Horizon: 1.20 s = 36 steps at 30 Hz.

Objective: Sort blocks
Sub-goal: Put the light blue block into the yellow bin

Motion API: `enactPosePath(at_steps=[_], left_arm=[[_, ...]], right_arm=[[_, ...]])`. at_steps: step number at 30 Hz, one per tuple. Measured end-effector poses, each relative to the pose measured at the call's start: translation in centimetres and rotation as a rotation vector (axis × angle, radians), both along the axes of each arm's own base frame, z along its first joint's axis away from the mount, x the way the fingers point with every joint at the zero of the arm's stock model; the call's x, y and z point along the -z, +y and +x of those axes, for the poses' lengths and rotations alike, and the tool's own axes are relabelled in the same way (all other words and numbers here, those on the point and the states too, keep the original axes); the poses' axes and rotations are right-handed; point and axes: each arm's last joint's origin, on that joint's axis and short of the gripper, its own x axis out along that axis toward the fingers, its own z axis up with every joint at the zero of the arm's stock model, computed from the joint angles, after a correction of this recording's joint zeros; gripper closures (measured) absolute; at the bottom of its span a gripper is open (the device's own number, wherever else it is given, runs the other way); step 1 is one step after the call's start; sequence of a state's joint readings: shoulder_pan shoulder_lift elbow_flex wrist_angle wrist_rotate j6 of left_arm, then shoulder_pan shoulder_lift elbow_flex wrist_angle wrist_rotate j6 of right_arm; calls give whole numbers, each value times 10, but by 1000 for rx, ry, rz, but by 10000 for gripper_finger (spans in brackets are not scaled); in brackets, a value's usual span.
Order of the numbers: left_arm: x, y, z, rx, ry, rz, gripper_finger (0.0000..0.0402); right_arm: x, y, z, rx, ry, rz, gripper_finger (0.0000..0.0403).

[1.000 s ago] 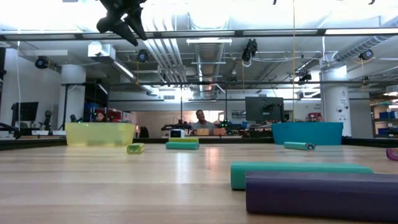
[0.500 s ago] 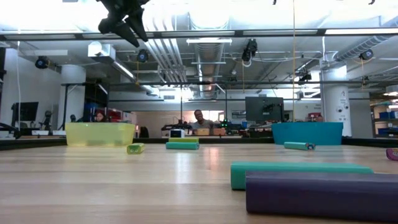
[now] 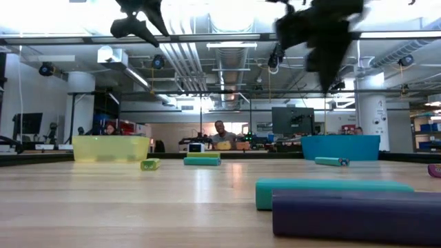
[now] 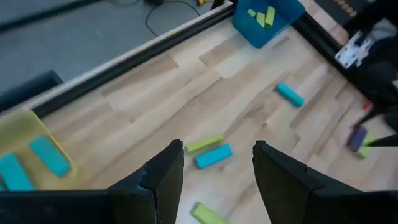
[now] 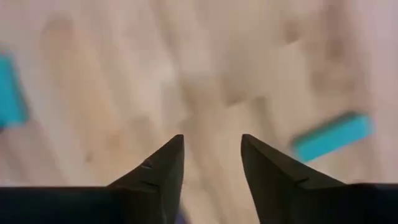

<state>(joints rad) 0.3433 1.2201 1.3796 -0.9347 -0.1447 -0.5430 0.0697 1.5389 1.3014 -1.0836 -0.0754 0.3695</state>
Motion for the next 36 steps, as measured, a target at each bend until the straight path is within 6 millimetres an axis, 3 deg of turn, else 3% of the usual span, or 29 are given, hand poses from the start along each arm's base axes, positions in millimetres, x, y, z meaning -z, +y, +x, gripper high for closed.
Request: enactPosePath(at_steps=[4,10,19,22,28,32,36], left_arm=[[2,-10,-1,-26,-2,-86,232],[11,-23,-10,-97,99,-220,232],[16,-30,-16,-149,179,-226,232],[15,-29,-15,-159,176,-200,232],[15,-28,-15,-169,183,-149,232],[14,-27,-14,-159,174,-116,232],[12,-26,-12,-150,151,-97,232]], right_arm=[[-3,-33,4,146,-50,-26,272],[0,-88,-9,529,25,-61,288],[18,-158,-43,823,120,-26,220],[35,-159,-51,847,155,41,188],[77,-128,-56,852,218,159,136],[92,-114,-58,862,228,160,116],[104,-113,-57,894,180,157,112]])
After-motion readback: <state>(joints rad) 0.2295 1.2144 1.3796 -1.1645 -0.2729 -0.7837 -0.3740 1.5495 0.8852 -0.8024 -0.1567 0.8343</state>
